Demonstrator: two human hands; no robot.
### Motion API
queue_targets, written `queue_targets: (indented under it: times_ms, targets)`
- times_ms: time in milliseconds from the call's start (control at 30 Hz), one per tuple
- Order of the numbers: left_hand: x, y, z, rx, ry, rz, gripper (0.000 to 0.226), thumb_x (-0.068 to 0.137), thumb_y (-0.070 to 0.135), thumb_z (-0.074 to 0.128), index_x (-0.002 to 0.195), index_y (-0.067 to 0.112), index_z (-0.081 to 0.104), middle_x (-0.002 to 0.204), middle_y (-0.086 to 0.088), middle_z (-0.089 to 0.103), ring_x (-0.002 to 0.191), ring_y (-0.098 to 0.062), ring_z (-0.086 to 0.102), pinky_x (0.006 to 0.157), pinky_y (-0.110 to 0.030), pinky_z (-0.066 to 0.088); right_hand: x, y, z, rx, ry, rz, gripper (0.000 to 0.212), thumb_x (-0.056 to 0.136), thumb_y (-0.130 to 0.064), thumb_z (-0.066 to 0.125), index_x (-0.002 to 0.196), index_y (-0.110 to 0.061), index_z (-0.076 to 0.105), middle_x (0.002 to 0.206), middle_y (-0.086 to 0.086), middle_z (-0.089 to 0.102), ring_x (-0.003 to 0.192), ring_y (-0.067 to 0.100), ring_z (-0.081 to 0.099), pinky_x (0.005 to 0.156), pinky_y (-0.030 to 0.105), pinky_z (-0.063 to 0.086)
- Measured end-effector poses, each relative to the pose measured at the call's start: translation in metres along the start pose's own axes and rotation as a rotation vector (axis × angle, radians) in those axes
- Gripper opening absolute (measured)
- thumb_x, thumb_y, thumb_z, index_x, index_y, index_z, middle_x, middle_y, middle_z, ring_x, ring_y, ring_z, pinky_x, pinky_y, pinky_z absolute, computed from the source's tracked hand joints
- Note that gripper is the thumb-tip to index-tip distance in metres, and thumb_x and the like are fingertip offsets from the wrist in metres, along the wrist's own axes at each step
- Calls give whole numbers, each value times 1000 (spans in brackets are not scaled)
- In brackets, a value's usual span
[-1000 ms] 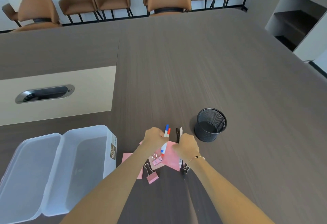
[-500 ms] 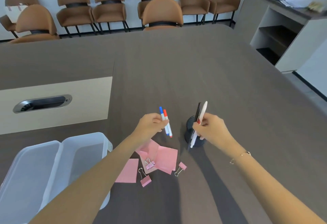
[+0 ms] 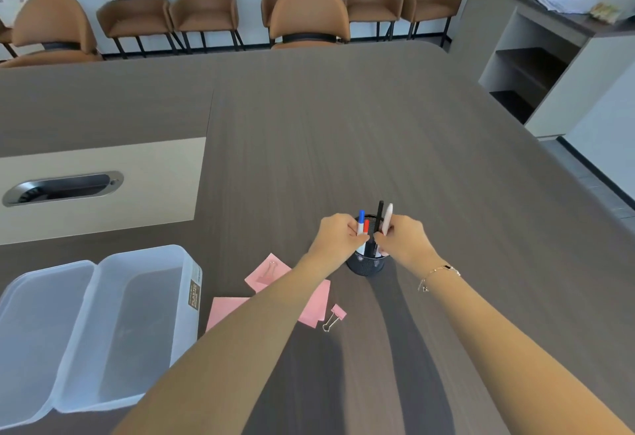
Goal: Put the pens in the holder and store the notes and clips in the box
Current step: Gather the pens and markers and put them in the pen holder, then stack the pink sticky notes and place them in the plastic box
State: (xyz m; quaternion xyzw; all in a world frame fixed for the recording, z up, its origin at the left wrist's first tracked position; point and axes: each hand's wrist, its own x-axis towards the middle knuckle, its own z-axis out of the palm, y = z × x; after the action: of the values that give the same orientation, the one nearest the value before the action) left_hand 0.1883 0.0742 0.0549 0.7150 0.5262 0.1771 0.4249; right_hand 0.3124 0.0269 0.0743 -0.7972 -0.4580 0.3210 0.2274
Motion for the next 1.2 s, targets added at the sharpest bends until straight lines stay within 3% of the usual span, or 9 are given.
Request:
queue_targets:
  times_ms: [133, 267, 433, 533, 600, 700, 800, 900, 1200]
  targets:
    - [0, -2, -8, -28, -29, 10, 21, 79, 11, 68, 97, 0, 70, 76, -1, 68, 67, 2, 54, 66, -12, 39, 0, 6, -2, 14, 25, -10, 17, 84, -8, 57, 89, 8, 63, 91, 21, 73, 79, 27, 62, 66, 27, 48]
    - [-6, -8, -27, -71, 44, -8, 31, 81, 13, 69, 111, 5, 67, 101, -12, 74, 79, -13, 60, 87, -22, 47, -9, 2, -8, 23, 98, -21, 28, 88, -9, 57, 114, 0, 57, 106, 17, 65, 104, 31, 60, 85, 34, 48]
    - [-32, -57, -61, 29, 134, -151, 24, 83, 10, 63, 106, 4, 68, 101, -7, 71, 85, -10, 57, 76, -5, 36, -42, -2, 8, -57, 265, -297, 8, 91, -11, 52, 97, -6, 53, 100, 6, 53, 83, 27, 58, 71, 31, 48]
    - [-55, -98, -78, 154, 124, -315, 12, 81, 8, 61, 89, 8, 70, 87, -2, 63, 84, -18, 55, 71, -13, 36, -58, -1, 34, -161, 112, -431, 8, 91, -14, 54, 96, -8, 57, 98, 4, 54, 80, 25, 59, 74, 32, 51]
    - [-70, -125, -86, 274, 81, -365, 7, 80, 12, 60, 82, 10, 66, 82, -5, 55, 82, -24, 50, 68, -23, 34, -56, 2, 58, -235, -66, -409, 16, 91, -16, 55, 104, -7, 59, 101, 6, 55, 88, 26, 60, 80, 31, 50]
    - [-89, -157, -90, 373, 14, -417, 38, 85, 14, 60, 121, 5, 53, 114, -14, 56, 105, -29, 55, 77, -26, 38, -45, 5, 92, -242, -216, -328, 20, 89, -12, 56, 108, -4, 58, 98, 6, 47, 82, 30, 59, 77, 33, 51]
    - [-97, -171, -87, 473, 18, -389, 49, 86, 8, 59, 133, 5, 43, 126, -17, 47, 114, -31, 53, 92, -34, 45, -31, 2, 119, -277, -241, -248, 28, 85, -10, 59, 111, -1, 54, 103, 9, 43, 90, 30, 53, 80, 32, 45]
    - [-97, -176, -82, 572, -2, -391, 56, 82, 13, 67, 132, 6, 43, 127, -17, 45, 117, -31, 50, 95, -35, 46, -21, -3, 138, -425, -260, -195, 51, 77, -21, 70, 120, -4, 49, 123, 14, 46, 115, 33, 45, 98, 36, 40]
    - [-86, -182, -86, 753, -47, -358, 57, 77, 18, 75, 122, 4, 44, 126, -14, 46, 118, -30, 46, 97, -34, 44, -19, -11, 153, -608, -236, -54, 71, 65, -46, 75, 120, -8, 53, 126, 10, 49, 121, 30, 47, 100, 37, 41]
